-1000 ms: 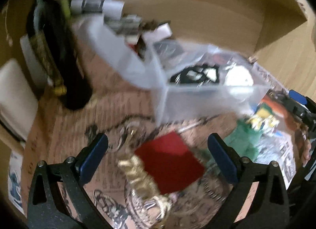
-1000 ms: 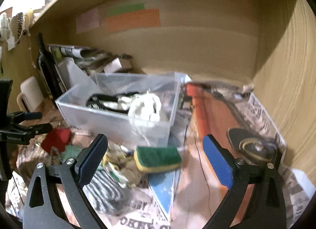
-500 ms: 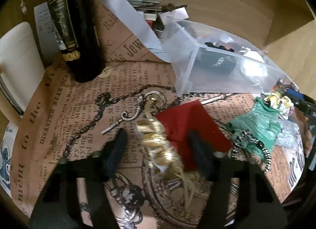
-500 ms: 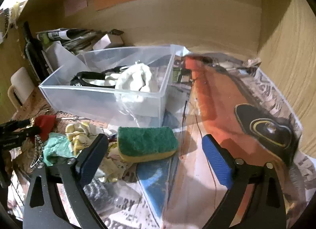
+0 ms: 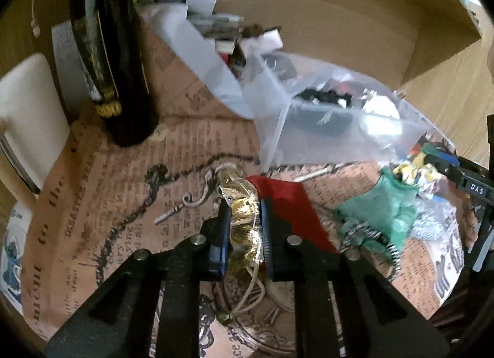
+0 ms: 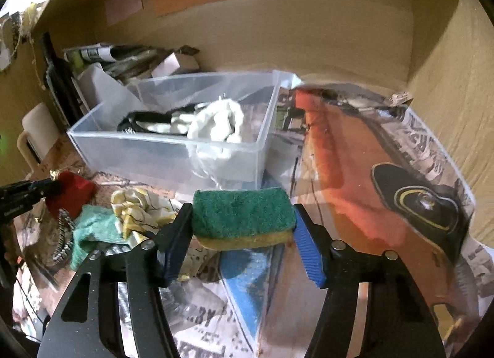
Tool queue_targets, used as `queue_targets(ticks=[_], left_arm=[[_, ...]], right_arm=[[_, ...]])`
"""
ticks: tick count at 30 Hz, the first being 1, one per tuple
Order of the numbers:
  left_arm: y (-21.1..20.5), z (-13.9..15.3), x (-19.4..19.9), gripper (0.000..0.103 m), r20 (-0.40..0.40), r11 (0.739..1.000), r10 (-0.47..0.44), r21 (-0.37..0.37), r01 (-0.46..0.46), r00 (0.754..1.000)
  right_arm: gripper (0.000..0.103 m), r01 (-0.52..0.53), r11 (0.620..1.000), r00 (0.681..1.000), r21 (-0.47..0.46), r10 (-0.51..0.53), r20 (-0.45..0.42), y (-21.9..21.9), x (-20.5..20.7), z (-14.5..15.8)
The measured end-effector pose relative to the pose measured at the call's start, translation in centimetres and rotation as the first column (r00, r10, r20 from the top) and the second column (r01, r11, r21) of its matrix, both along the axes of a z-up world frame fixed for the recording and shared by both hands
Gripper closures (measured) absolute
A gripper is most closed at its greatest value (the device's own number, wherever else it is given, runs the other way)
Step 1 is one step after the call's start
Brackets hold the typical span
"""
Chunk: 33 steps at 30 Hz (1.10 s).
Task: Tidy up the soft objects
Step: 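Carry the sponge and tinsel into the clear box and open both grippers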
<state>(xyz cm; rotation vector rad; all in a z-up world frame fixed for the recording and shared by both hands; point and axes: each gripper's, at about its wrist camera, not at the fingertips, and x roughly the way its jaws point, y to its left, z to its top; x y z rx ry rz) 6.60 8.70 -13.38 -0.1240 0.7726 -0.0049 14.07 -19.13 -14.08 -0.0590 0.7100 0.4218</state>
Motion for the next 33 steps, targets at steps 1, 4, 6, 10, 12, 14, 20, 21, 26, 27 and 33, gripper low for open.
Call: queue_targets(ticks=[1,4,6,10,12,14,20,21,26,27,33], left_arm=[[0.0,0.4,0.0,0.085,0.013,1.000,-0.001,0.000,0.001,1.000],[-0.3,2.1,-0.2,0.085,0.060,1.000,-0.007,0.000,0.007,0.998],[-0.5,3.1,-0.2,0.085,0.092,1.000,-0.009,-0.001,0.009,0.996],[-0.9,5.2,0.1,0.085,0.155,1.000,-0.018,-0.010,0.020,0.988],[-1.2,6.3,0.5,0.085,0.184,1.000,-0.022,-0.017,0.025,0.983],[-1.3,7.0,0.9,0.085,0.207,0.999,-0.023,-0.021,0.028,0.978],[-2.3,8.6,2.9,0.085,0.261,0.999,-0.040,-0.001,0.042,0.965],[-2.5,8.8,3.3,0.085,0.265,0.999,-0.043,0.002,0.045,0.963],[-3.4,8.7,5.2,0.085,0.270,0.999,-0.049,0.007,0.049,0.962],[-3.6,8.7,5.6,0.085,0.269,0.999,-0.048,0.005,0.048,0.962],[-4.2,8.0,8.3,0.085,0.244,0.998,-0.064,0.002,0.065,0.968]], right_arm=[[0.043,0.004,1.000,1.000,0.004,-0.004,0.014,-0.1,-0.3,0.4],[0.043,0.006,1.000,0.998,0.023,-0.007,0.058,-0.3,-0.9,1.8],[0.043,0.004,0.999,0.996,0.036,-0.007,0.091,-0.3,-1.3,2.8],[0.043,-0.003,0.998,0.988,0.058,-0.006,0.151,0.0,-2.0,4.5],[0.043,-0.010,0.998,0.984,0.069,-0.002,0.176,0.3,-2.2,5.3],[0.043,-0.018,0.997,0.979,0.078,0.002,0.202,0.6,-2.3,6.0],[0.043,-0.047,0.994,0.971,0.101,0.022,0.236,1.9,-1.7,7.1],[0.043,-0.051,0.993,0.971,0.104,0.026,0.238,2.1,-1.6,7.1],[0.043,-0.068,0.991,0.975,0.111,0.043,0.218,3.7,-0.3,6.7],[0.043,-0.068,0.992,0.976,0.109,0.044,0.213,4.0,0.1,6.6],[0.043,-0.078,0.992,0.984,0.095,0.061,0.168,5.6,2.4,5.8]])
